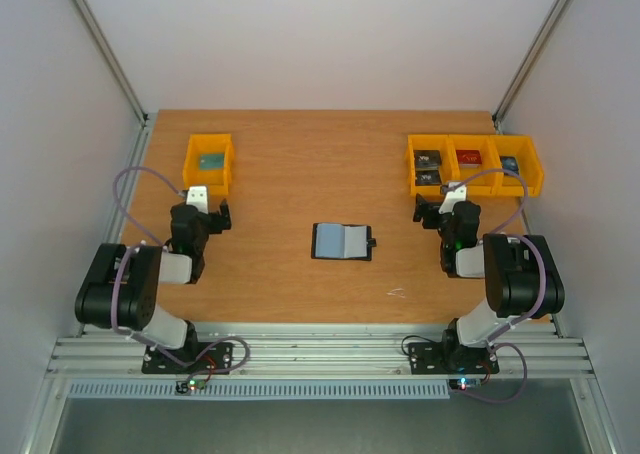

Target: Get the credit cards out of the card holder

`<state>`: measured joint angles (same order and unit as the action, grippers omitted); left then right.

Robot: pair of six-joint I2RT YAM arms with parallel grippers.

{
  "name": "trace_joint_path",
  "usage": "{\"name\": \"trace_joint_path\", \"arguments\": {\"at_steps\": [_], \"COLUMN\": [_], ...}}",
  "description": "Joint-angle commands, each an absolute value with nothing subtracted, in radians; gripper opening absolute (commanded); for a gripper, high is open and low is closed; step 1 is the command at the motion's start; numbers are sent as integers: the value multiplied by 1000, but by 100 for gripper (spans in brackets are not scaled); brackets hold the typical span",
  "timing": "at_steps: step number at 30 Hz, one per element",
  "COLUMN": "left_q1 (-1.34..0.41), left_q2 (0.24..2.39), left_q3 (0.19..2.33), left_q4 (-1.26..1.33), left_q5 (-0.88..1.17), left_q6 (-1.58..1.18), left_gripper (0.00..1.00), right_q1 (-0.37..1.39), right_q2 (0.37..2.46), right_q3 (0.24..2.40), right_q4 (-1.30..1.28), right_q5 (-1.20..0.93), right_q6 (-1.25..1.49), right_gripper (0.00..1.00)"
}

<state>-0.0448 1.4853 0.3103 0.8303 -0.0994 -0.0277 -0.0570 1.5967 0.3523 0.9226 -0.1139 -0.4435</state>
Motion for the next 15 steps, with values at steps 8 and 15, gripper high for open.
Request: {"name": "trace_joint_path", "arguments": {"at_steps": [8,15], "left_q1": [-39,-39], "left_q2": [1563,1562], "left_q3": [397,400], "left_q4": [909,902], "left_q5": [-83,-83], "left_q6": [21,22], "left_gripper": [99,99], "right_q1": [-61,-61], "right_q2": [1590,1591], "right_q3": [423,425], "right_q4": [828,824], "right_q5": [-74,-75], "right_q6": [-446,-447], "right_gripper": [98,99]}}
